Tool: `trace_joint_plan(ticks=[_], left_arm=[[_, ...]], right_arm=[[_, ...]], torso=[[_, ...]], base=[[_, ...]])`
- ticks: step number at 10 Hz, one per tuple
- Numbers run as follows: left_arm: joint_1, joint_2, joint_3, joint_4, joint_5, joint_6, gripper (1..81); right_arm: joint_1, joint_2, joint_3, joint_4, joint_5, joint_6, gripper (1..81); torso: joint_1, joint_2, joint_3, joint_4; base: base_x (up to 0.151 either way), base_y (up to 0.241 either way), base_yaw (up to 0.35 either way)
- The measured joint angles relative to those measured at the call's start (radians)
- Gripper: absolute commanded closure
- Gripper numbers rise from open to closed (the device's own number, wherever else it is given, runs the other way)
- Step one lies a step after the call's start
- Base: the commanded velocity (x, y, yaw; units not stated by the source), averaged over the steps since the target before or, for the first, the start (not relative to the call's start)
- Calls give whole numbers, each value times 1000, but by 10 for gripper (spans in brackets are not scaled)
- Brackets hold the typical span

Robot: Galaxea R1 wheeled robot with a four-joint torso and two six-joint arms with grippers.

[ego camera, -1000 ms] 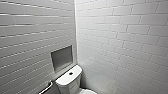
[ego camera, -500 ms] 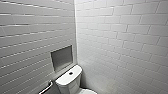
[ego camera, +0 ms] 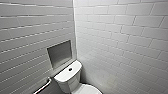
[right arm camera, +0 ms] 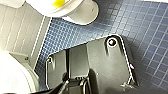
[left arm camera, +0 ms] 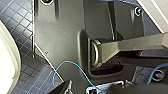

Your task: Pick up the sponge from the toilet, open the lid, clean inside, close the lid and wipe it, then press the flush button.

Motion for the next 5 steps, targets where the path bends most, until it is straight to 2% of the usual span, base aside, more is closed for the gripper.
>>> trace_joint_plan(ticks=[2, 5], left_arm=[[-2, 7, -1, 0, -1, 0, 10], [10, 41, -45, 0, 0, 0, 10]], right_arm=[[64, -41, 7, 4, 36, 30, 10], [151, -30, 24, 6, 31, 40, 10]], torso=[[37, -58, -18, 0], [108, -169, -23, 0]], base=[[0, 0, 0], [0, 0, 0]])
